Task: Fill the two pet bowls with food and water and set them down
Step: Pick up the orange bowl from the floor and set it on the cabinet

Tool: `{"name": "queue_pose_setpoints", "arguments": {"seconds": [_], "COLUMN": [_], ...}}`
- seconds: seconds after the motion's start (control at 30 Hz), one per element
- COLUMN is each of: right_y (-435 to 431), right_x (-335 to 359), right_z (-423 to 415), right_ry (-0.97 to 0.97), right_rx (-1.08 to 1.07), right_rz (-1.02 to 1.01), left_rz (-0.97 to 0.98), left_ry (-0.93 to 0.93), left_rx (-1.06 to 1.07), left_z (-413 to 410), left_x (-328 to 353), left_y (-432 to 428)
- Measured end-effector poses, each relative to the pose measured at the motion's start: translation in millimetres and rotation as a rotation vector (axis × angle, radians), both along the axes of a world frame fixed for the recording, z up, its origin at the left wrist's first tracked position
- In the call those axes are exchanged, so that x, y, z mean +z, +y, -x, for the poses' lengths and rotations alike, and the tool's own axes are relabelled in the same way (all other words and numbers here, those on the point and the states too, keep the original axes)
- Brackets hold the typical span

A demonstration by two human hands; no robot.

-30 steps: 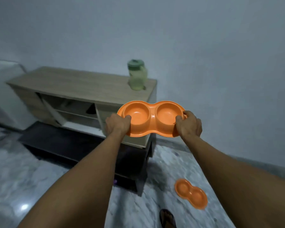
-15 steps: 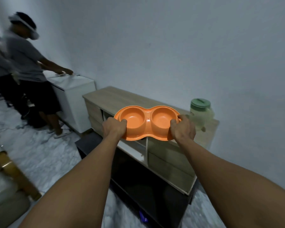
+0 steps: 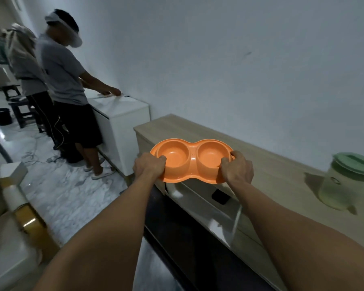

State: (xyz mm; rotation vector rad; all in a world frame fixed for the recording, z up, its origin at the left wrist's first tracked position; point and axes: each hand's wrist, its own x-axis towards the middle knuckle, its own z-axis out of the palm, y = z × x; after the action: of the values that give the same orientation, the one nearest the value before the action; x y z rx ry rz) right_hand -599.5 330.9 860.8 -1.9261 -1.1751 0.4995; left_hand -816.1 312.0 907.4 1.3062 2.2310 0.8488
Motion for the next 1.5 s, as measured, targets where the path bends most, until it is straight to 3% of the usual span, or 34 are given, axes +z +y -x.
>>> {"name": "queue_pose_setpoints", "arguments": {"seconds": [0.33,0.9,1.23,1.5], "right_y": [130,317,359,383], "right_x": [-18,-65,-111,-122], "right_z": [75,55,61,57], "right_ry": [0.031,0.052,0.054,0.0], "right_rx": [-0.232,-0.553,-0.754,-0.785], "right_rz": [0.062,0.163,0.288,0.316], "left_rz": [0.077,0.201,0.336,0.362], "left_ry": [0.052,0.016,0.09,0.205], "left_rx": [-0.23,-0.518,-0.732,-0.814], "left_z": [69,31,16,9], "left_x": [4,-45,-91,-114], "left_y": [179,434,510,544]}}
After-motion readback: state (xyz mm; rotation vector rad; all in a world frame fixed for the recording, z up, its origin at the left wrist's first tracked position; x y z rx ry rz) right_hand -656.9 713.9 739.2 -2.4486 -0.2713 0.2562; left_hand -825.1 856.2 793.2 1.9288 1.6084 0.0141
